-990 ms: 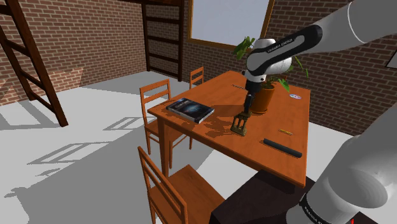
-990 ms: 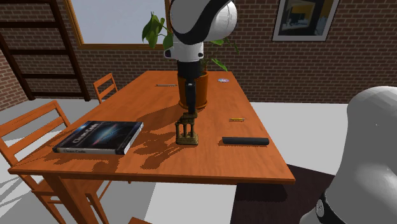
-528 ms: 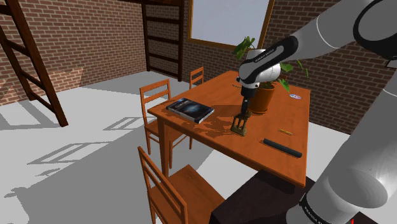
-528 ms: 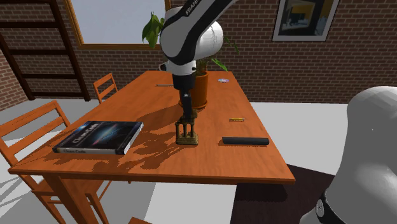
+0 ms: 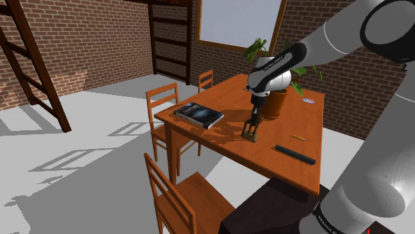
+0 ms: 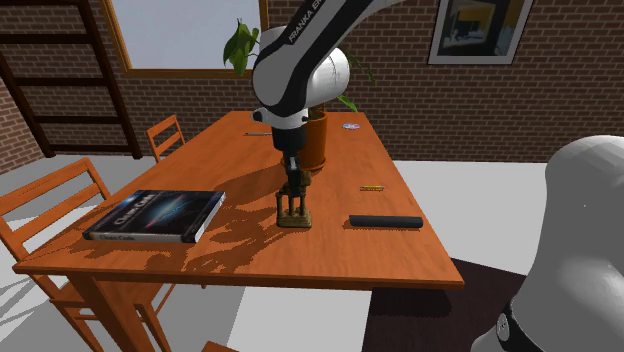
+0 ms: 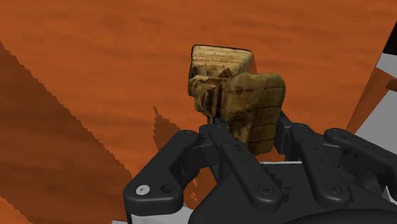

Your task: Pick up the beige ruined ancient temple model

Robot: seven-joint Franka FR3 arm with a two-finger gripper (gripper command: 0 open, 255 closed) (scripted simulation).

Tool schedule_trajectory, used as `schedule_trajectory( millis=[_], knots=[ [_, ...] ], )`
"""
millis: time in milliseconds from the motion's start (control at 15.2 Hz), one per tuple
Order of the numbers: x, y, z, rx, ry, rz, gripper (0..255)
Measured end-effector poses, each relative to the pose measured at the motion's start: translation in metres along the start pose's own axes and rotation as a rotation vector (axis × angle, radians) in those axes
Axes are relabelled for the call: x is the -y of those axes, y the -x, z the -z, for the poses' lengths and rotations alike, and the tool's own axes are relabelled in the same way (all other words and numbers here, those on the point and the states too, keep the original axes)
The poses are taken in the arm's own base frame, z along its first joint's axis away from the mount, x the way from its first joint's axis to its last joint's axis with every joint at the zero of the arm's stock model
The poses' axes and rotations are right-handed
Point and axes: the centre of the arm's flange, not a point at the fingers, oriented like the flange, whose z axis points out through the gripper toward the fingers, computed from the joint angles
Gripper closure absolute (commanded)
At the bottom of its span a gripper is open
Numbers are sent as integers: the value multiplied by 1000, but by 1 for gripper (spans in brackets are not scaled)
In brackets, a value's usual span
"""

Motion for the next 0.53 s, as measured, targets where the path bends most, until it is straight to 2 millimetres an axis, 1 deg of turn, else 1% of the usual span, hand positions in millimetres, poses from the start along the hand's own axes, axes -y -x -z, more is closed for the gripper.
schedule_trajectory(
  millis=[528],
  knots=[
    [0,0,1,1,-1,0,255]
  ],
)
